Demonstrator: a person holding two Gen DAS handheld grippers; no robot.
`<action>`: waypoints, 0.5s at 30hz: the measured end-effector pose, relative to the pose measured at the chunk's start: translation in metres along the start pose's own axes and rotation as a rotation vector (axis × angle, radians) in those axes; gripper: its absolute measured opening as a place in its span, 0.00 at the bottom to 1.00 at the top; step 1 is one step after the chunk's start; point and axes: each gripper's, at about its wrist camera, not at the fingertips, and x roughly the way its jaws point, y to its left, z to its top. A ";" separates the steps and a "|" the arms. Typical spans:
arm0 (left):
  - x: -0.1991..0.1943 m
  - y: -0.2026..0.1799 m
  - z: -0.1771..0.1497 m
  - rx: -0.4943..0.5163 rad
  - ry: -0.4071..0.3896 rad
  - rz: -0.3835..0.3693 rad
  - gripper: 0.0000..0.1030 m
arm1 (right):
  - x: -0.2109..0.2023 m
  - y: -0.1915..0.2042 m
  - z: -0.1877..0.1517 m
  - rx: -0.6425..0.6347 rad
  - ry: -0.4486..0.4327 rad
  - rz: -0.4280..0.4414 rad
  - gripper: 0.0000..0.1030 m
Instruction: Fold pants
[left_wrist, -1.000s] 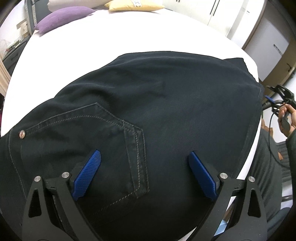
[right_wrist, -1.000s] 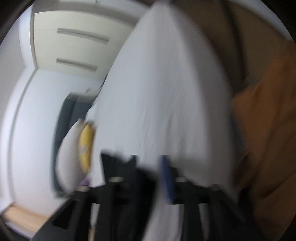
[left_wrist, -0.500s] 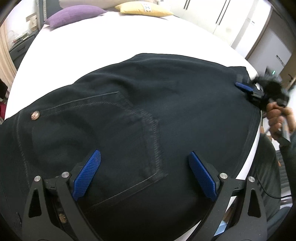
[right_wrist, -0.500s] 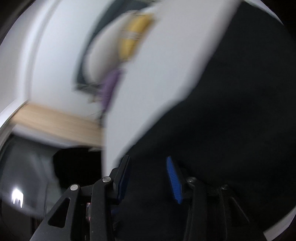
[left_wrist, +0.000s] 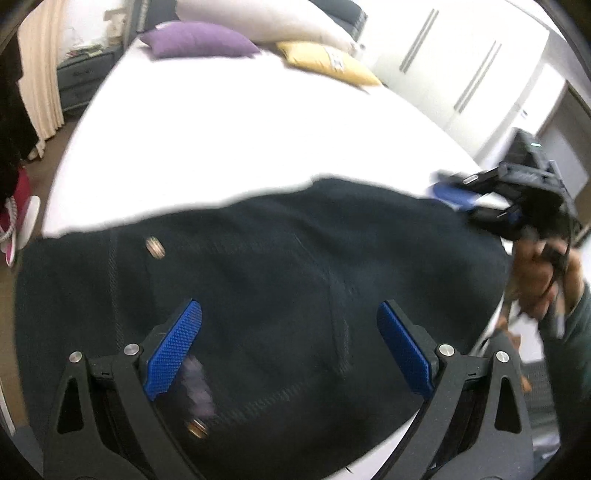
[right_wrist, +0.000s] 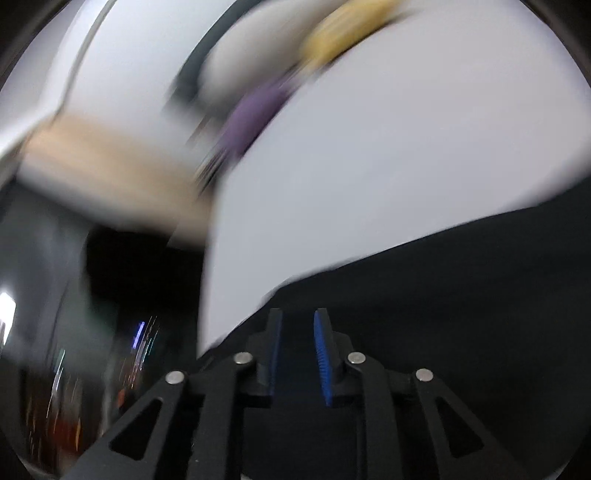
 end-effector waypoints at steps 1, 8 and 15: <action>-0.002 0.007 0.005 -0.009 -0.011 0.015 0.94 | 0.029 0.007 0.002 0.000 0.054 0.009 0.22; 0.013 0.078 -0.016 -0.125 0.052 0.043 0.88 | 0.112 -0.056 0.038 0.228 0.072 -0.057 0.00; -0.008 0.052 -0.021 -0.040 0.051 0.140 0.88 | 0.013 -0.043 0.026 0.151 -0.172 -0.144 0.07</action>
